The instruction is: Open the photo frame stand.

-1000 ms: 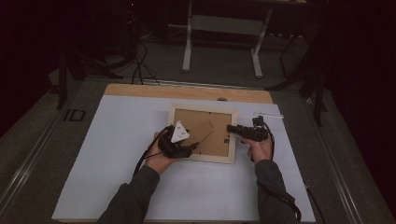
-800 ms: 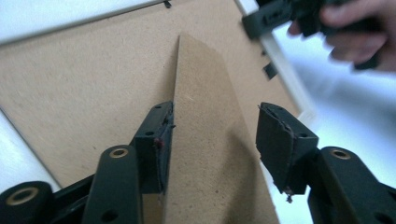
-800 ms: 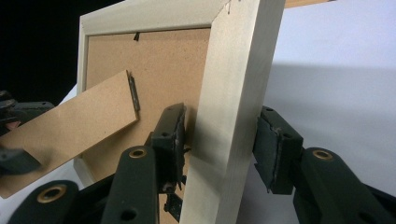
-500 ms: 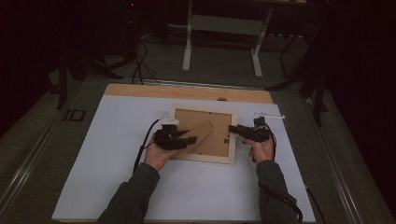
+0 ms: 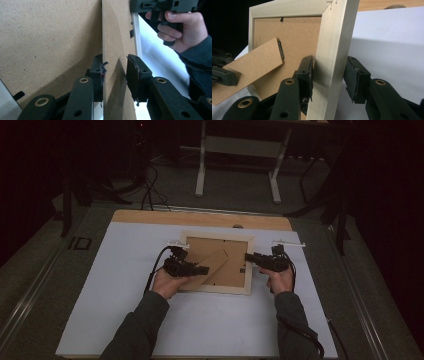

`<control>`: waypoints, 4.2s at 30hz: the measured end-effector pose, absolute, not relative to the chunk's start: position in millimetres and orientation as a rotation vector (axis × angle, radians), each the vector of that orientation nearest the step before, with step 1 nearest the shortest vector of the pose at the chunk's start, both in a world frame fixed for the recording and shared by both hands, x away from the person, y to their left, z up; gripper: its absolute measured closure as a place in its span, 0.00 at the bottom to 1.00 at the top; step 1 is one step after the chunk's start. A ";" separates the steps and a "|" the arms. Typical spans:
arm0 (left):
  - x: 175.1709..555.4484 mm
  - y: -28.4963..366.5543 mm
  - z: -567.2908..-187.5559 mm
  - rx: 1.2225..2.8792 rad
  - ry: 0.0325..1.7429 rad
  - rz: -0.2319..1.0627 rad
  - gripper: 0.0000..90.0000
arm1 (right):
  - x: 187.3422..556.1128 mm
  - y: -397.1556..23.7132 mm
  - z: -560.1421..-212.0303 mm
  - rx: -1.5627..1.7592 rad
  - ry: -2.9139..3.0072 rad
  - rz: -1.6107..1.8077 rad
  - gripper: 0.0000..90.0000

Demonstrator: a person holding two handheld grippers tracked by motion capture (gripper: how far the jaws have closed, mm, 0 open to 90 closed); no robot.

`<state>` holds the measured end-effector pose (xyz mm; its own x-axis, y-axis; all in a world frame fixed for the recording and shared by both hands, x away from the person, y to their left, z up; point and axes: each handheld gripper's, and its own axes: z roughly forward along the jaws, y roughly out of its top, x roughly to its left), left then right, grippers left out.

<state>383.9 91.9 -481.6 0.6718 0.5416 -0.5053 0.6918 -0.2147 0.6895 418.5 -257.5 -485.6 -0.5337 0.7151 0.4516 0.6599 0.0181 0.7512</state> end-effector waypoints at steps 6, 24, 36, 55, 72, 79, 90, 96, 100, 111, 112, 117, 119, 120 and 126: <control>389.6 94.4 -482.7 1.914 0.999 -0.274 0.80 | 417.2 -256.5 -483.2 1.466 2.202 1.568 0.67; 385.1 89.5 -476.3 2.038 0.929 -0.175 0.79 | 414.9 -252.6 -477.1 1.416 2.209 1.530 0.67; 382.9 90.1 -474.6 2.062 0.885 -0.143 0.80 | 413.4 -250.3 -472.8 1.389 2.210 1.513 0.67; 383.0 90.2 -470.5 2.057 0.873 -0.079 0.82 | 411.7 -244.6 -461.2 1.318 2.190 1.450 0.68; 383.2 86.3 -468.1 2.059 0.870 -0.005 0.82 | 411.0 -243.4 -455.2 1.288 2.160 1.424 0.68; 383.2 84.7 -466.6 2.061 0.863 0.024 0.82 | 412.2 -243.7 -452.2 1.279 2.166 1.414 0.69; 381.9 83.9 -464.5 2.064 0.851 0.085 0.82 | 412.0 -241.7 -448.6 1.266 2.152 1.410 0.69; 382.2 84.0 -464.1 2.064 0.852 0.105 0.82 | 413.1 -239.6 -446.2 1.261 2.150 1.402 0.69; 382.0 83.3 -464.0 2.065 0.850 0.117 0.82 | 414.0 -239.3 -444.7 1.245 2.167 1.382 0.69; 382.5 82.4 -463.2 2.068 0.851 0.149 0.82 | 414.9 -237.4 -441.7 1.232 2.168 1.364 0.69; 382.5 82.4 -463.2 2.067 0.850 0.152 0.82 | 415.1 -237.3 -441.6 1.234 2.168 1.363 0.69; 382.5 82.0 -463.2 2.065 0.848 0.163 0.82 | 415.9 -236.5 -441.1 1.235 2.163 1.361 0.69; 382.5 82.2 -463.2 2.065 0.844 0.164 0.82 | 416.5 -236.3 -440.9 1.231 2.164 1.356 0.69; 382.6 82.4 -463.3 2.065 0.844 0.168 0.82 | 416.6 -236.1 -440.7 1.230 2.165 1.356 0.69; 383.1 82.2 -463.4 2.065 0.842 0.183 0.82 | 417.5 -235.2 -439.6 1.229 2.166 1.352 0.69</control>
<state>383.1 82.2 -463.4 0.7602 0.6260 -0.1738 0.4977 -0.3892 0.7751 417.5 -235.2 -439.6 -0.5857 0.7919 0.1725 0.5028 0.1881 0.8437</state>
